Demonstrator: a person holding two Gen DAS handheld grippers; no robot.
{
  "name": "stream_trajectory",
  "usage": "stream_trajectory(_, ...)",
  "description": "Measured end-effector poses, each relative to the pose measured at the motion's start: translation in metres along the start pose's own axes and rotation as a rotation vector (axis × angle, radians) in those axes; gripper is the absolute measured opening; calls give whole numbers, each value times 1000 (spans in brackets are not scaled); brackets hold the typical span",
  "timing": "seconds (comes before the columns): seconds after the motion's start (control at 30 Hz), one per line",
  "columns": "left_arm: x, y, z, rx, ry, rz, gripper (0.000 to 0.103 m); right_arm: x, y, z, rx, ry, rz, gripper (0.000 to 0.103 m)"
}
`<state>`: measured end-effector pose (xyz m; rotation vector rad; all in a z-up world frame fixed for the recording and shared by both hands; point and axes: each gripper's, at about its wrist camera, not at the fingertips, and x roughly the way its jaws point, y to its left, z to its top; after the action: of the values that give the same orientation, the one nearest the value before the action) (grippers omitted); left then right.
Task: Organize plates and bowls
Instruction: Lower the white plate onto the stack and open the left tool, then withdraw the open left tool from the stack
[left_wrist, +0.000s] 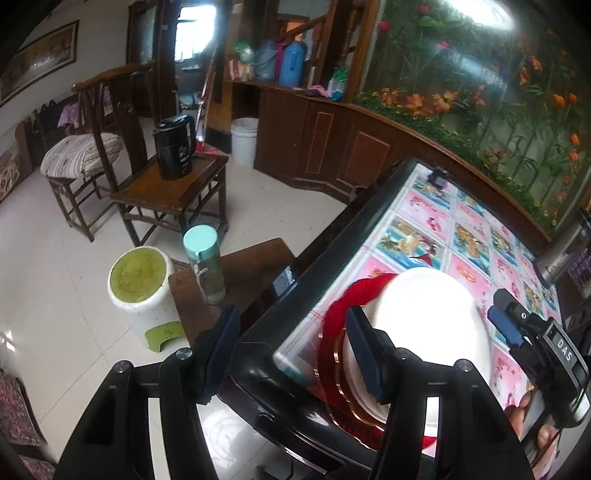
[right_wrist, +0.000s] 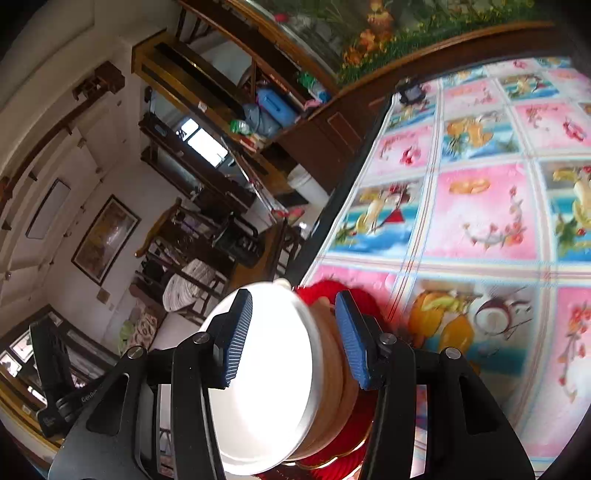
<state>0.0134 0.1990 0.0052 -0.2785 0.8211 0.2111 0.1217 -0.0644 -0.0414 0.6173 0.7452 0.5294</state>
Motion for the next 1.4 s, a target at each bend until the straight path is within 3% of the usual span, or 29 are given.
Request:
stream_trajectory(0.17, -18, -33, -14, 112, -35, -28, 62, -24, 18, -3, -128, 4, -43, 47)
stream_trajectory(0.27, -29, -53, -27, 181, -88, -5, 79, -47, 37, -14, -260, -41, -90, 47)
stream_trajectory(0.5, -42, -70, -46, 213, -130, 54, 80, -94, 58, -39, -401, -134, -82, 47)
stream_trajectory(0.77, -63, -70, -56, 188, -159, 35, 80, -112, 55, -58, -385, -123, -58, 47)
stream_trajectory(1.07, -71, -78, -69, 204, -128, 10, 80, -116, 69, -70, -407, -112, -57, 47)
stream_trajectory(1.4, -75, -73, -70, 182, -142, 40, 80, -119, 76, -75, -406, -121, -61, 47)
